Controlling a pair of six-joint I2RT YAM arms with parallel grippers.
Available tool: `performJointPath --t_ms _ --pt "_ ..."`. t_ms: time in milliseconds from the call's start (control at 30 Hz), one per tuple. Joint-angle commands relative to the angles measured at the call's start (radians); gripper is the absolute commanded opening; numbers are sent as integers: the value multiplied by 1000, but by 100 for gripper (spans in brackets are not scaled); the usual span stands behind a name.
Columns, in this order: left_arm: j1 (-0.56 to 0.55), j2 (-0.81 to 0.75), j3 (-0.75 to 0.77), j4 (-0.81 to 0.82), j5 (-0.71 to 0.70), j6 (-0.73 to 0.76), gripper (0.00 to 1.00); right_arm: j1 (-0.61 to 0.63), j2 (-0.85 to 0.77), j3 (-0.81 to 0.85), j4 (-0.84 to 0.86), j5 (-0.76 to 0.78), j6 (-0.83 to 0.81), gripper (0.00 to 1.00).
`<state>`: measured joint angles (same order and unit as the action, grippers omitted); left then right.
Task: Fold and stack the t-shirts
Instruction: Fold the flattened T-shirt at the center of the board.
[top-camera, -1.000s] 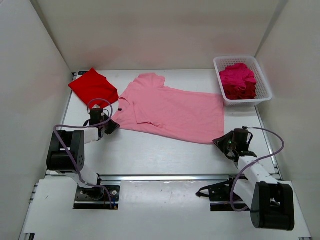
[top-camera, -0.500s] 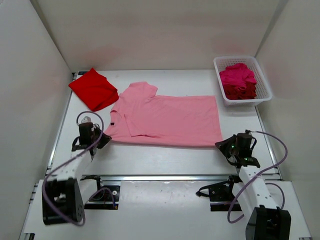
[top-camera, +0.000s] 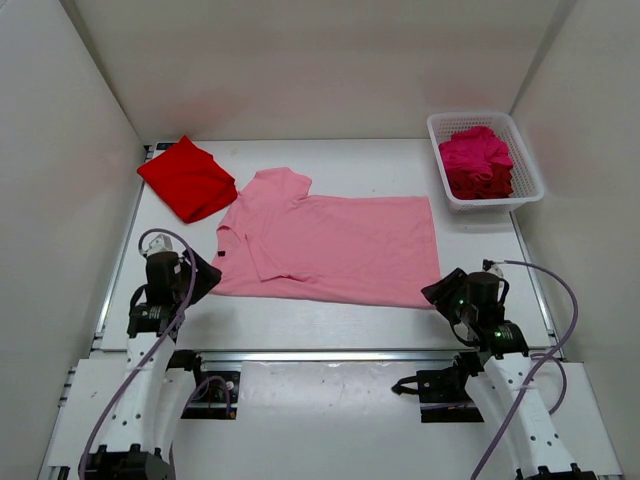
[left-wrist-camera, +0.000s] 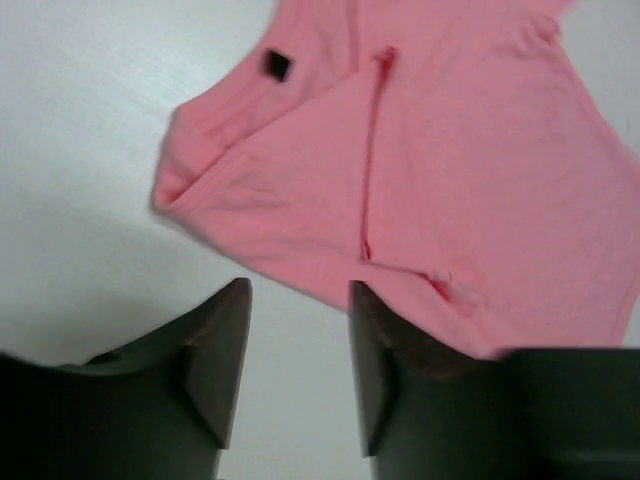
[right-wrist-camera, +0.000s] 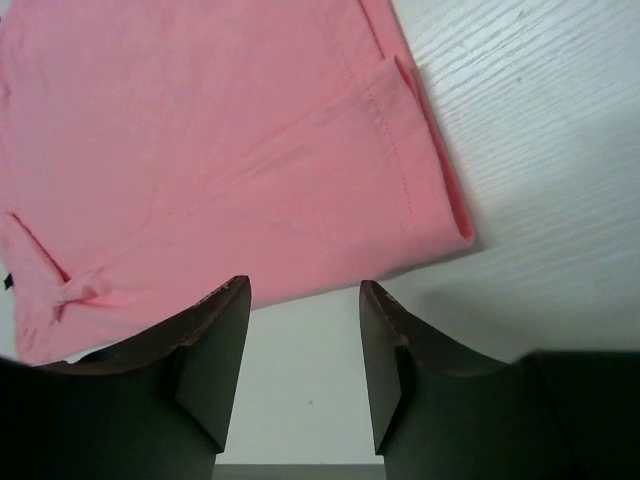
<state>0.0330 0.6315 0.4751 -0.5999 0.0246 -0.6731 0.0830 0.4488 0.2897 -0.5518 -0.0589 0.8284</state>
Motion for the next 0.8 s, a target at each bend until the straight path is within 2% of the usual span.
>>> performJointPath --t_ms 0,33,67,100,133,167,233,333,400,467,533,567,767 --pt "-80 6 60 1 52 30 48 -17 -7 93 -37 44 -70 45" --pt "-97 28 45 21 66 15 32 -8 2 107 -21 59 -83 44" --pt "-149 69 18 73 81 -14 24 20 8 123 -5 53 -106 35" --pt "-215 117 -10 133 75 -52 11 29 37 124 31 10 -138 22" --pt "-282 158 -24 190 48 -75 3 35 92 155 56 -8 -173 14" --pt "-316 175 -39 219 34 -110 0 35 117 157 68 -48 -192 0" --pt "-392 226 -58 325 2 -166 0 67 200 169 120 -93 -224 0" --pt "-410 310 -49 399 46 -201 0 173 251 174 144 -62 -245 0" --pt "-397 348 -52 433 31 -218 14 237 267 176 144 -1 -262 0" --pt "-363 384 -75 478 50 -229 33 296 295 190 138 14 -273 0" --pt "-338 408 -101 523 54 -255 41 326 315 180 148 10 -279 0" --pt "-338 422 -105 544 41 -259 43 331 311 183 157 2 -281 0" --pt "-363 505 -86 580 -8 -290 40 353 289 146 190 -36 -276 1"
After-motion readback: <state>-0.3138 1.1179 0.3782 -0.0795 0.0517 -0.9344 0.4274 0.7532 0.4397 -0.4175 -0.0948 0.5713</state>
